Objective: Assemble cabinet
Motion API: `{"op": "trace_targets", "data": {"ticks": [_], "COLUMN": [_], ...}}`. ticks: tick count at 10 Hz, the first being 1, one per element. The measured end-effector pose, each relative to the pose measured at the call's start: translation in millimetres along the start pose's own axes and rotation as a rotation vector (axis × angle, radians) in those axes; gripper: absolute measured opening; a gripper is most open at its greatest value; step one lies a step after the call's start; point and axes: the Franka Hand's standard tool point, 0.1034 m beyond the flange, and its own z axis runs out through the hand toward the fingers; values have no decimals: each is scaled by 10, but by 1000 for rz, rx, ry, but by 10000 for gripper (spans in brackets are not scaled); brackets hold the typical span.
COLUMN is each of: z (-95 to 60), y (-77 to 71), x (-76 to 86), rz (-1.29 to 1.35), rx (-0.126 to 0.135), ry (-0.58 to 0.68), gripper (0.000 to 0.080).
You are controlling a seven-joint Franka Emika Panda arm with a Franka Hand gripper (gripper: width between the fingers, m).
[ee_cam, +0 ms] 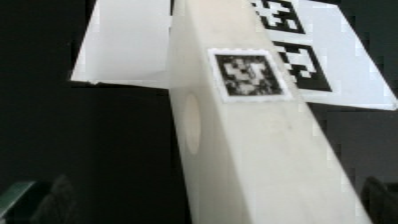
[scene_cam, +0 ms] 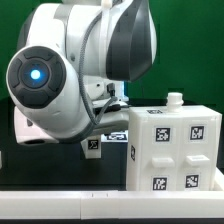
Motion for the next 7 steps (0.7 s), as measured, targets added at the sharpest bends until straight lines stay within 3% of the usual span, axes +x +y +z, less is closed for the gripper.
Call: {"op": "trace_targets", "data": {"ticks": [3,5,6,7], "z": [17,19,19,19], "y": [10,10,10,11], "x": [14,13,13,13], "rz": [-8,-8,-8,-8], "rx": [-1,-1,0,0], "ry": [5,4,4,4], "gripper": [767,410,280,280]}}
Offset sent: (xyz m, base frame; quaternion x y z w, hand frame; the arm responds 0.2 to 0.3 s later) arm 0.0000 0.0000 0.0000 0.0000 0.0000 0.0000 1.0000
